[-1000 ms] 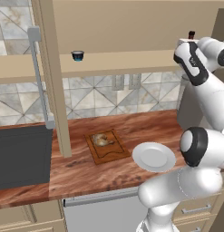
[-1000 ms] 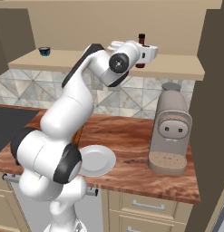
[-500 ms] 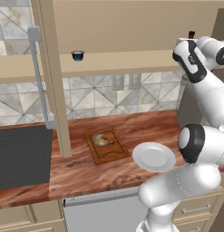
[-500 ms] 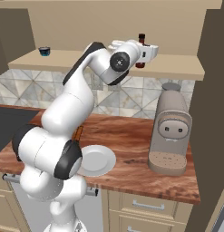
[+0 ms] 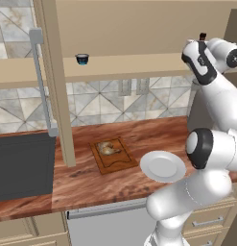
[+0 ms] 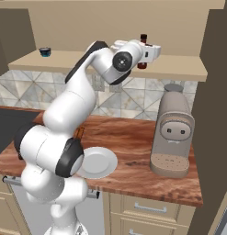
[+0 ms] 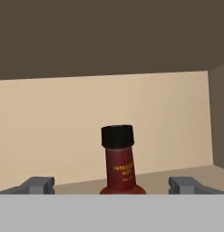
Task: Pick the chicken drumstick from the plate and place it on the cutting board. Then pick the condiment bottle from the cabinet and place it next to the cutting board.
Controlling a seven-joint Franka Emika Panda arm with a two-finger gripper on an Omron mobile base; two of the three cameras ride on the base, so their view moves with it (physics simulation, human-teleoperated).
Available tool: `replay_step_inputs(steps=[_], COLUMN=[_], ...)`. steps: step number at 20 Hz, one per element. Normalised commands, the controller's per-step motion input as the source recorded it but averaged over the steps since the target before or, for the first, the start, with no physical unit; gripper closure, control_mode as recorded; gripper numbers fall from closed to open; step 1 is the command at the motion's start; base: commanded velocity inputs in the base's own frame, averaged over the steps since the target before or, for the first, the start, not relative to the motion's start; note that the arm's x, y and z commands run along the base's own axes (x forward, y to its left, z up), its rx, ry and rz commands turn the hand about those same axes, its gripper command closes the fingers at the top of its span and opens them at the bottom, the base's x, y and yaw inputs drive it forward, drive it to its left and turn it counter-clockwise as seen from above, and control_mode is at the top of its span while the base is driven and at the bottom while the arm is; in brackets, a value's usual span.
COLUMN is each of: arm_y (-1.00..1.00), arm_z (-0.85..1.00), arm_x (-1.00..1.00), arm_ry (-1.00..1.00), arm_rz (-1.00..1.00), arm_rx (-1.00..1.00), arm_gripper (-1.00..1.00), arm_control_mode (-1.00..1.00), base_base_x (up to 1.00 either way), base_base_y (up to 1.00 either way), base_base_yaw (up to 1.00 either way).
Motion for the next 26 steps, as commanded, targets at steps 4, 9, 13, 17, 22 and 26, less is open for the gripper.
replay_step_inputs(steps=[4,9,13,17,22,26], arm_y=[-0.03,-0.04,-0.04,-0.05,-0.04,-0.04], arm_z=[-0.02,-0.02,-0.01,0.00,0.00,-0.01], arm_x=[0.10,0.10,0.10,0.09,0.08,0.08], arm_ry=[0.00,0.00,0.00,0.00,0.00,0.00], arm_rz=[0.00,0.00,0.00,0.00,0.00,0.00], arm_rx=[0.00,0.00,0.00,0.00,0.00,0.00], arm_gripper=[-1.00,-1.00,-1.00,-1.00,-1.00,-1.00], arm_control_mode=[-1.00,-1.00,-1.00,-1.00,-1.00,-1.00], base_base_x=[0.00,0.00,0.00,0.00,0.00,0.00], base_base_y=[0.00,0.00,0.00,0.00,0.00,0.00], base_base_yaw=[0.00,0.00,0.00,0.00,0.00,0.00])
